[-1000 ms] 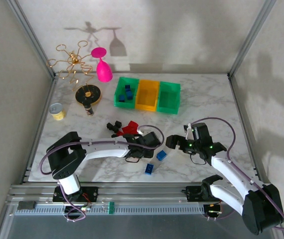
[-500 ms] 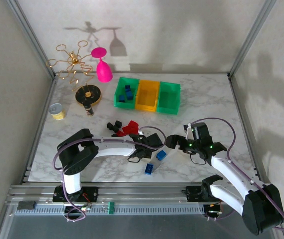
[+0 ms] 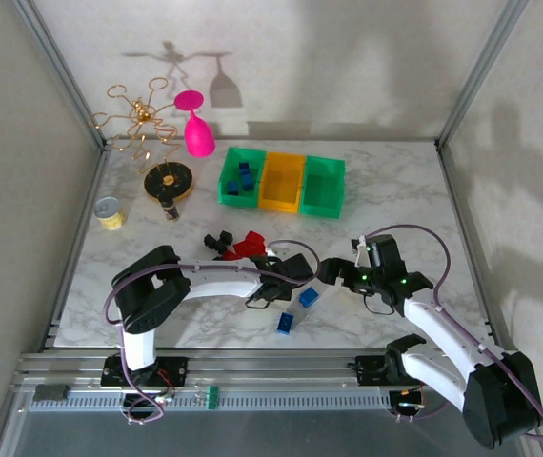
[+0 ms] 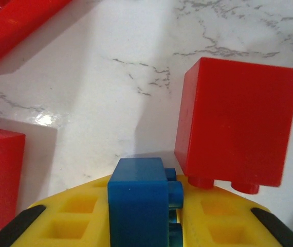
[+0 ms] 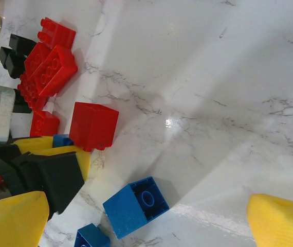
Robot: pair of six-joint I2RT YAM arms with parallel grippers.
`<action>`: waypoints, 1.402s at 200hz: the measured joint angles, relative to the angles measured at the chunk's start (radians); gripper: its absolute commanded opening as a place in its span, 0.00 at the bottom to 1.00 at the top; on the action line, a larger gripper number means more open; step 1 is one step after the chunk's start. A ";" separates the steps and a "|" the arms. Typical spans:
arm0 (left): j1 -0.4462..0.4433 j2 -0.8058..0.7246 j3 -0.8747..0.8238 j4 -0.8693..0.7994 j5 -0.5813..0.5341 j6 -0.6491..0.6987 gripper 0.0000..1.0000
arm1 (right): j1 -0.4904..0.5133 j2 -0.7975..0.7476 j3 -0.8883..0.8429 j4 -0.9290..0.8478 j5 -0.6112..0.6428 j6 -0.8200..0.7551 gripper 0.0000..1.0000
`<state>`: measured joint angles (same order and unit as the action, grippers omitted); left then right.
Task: Sort the legos into containers by color
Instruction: Pick up the lego from the middle-left of the table, then place the lego in the container.
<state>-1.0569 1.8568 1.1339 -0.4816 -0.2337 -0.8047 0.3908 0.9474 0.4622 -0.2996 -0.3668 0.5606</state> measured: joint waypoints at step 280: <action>0.536 0.262 0.686 -0.002 -0.063 0.227 0.16 | 0.016 0.372 0.294 0.274 0.061 0.064 0.99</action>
<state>-0.5209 2.1185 1.8202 -0.4831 -0.2966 -0.5781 0.4065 1.3193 0.7559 -0.0254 -0.3058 0.6247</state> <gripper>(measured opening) 0.259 0.988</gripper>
